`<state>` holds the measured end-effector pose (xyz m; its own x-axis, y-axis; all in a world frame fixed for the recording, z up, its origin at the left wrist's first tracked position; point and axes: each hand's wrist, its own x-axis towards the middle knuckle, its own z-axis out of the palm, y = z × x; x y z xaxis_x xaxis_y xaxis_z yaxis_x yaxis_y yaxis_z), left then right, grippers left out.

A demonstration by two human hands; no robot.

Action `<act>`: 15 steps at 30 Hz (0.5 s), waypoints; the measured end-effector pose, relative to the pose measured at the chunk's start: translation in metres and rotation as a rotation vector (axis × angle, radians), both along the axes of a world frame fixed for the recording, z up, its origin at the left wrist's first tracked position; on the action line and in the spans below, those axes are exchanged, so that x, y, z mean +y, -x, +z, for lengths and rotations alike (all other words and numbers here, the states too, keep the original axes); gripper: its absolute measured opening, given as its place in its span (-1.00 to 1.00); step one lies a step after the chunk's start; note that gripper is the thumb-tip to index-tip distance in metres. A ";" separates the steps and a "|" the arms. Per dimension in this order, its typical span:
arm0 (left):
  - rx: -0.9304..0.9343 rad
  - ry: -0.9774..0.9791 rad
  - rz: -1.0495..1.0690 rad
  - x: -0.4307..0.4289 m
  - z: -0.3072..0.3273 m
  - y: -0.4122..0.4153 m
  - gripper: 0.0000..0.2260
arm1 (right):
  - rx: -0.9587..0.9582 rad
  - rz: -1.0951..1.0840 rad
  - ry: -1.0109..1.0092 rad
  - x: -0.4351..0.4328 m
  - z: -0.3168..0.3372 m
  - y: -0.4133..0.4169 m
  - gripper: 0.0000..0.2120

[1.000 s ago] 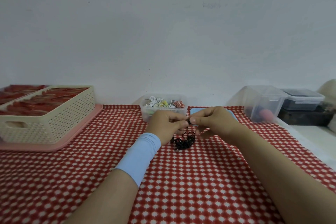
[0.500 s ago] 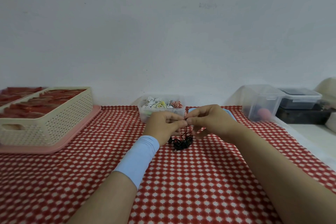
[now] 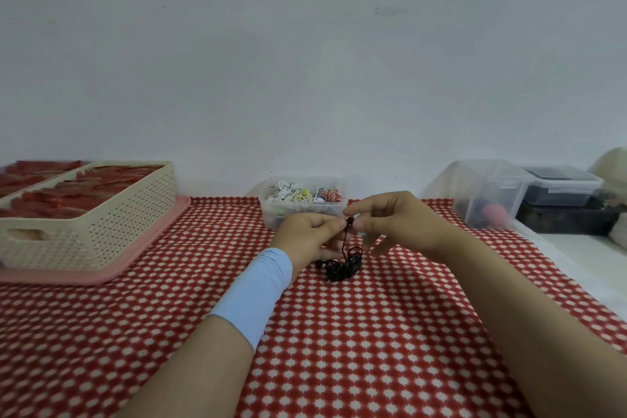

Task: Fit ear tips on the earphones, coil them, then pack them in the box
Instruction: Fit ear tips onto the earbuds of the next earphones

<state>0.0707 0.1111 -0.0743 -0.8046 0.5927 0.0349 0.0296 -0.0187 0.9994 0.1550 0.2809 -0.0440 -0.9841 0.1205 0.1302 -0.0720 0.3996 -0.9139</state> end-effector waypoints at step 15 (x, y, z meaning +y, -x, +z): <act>0.057 0.048 -0.069 -0.003 0.003 0.001 -0.83 | -0.094 0.044 0.158 0.003 -0.002 -0.003 -0.80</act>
<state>0.0694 0.1078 -0.0710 -0.7596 0.6486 0.0496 0.0865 0.0251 0.9959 0.1581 0.2835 -0.0463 -0.9959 0.0887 0.0198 0.0029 0.2485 -0.9686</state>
